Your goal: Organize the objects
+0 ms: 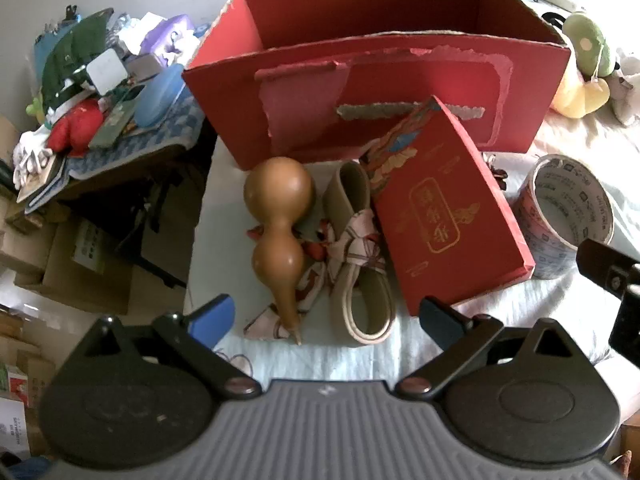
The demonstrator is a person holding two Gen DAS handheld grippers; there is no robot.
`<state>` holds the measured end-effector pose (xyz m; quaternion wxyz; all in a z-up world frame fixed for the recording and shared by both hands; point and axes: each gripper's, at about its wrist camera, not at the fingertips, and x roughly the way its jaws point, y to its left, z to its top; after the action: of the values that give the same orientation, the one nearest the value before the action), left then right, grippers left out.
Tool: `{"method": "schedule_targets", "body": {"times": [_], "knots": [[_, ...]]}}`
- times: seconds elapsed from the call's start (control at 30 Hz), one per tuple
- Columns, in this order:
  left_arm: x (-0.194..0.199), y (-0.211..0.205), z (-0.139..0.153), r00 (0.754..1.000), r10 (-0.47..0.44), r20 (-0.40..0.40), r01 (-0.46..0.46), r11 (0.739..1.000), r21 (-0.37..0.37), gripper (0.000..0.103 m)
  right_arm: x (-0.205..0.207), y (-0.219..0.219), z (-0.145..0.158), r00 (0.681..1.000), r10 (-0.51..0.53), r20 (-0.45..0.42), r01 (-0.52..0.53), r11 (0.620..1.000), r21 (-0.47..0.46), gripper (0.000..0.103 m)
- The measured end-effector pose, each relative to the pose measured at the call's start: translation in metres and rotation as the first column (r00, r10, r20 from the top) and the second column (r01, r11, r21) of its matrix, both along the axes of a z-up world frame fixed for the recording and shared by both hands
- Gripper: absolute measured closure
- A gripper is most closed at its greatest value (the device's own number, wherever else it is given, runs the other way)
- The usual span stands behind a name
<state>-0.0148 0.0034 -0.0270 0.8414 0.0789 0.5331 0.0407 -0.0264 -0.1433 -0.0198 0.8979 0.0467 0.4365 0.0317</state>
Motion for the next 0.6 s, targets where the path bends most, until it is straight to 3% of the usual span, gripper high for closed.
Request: {"method": "schedule_targets", "body": {"times": [0.6], "knots": [[0.0009,-0.0043,-0.003,1.0,-0.005,-0.005,0.005,1.0,0.013,0.004,-0.0018,-0.0049,-0.0014,1.0,-0.012,-0.002,0.012,1.0,0.027,0.033]]}}
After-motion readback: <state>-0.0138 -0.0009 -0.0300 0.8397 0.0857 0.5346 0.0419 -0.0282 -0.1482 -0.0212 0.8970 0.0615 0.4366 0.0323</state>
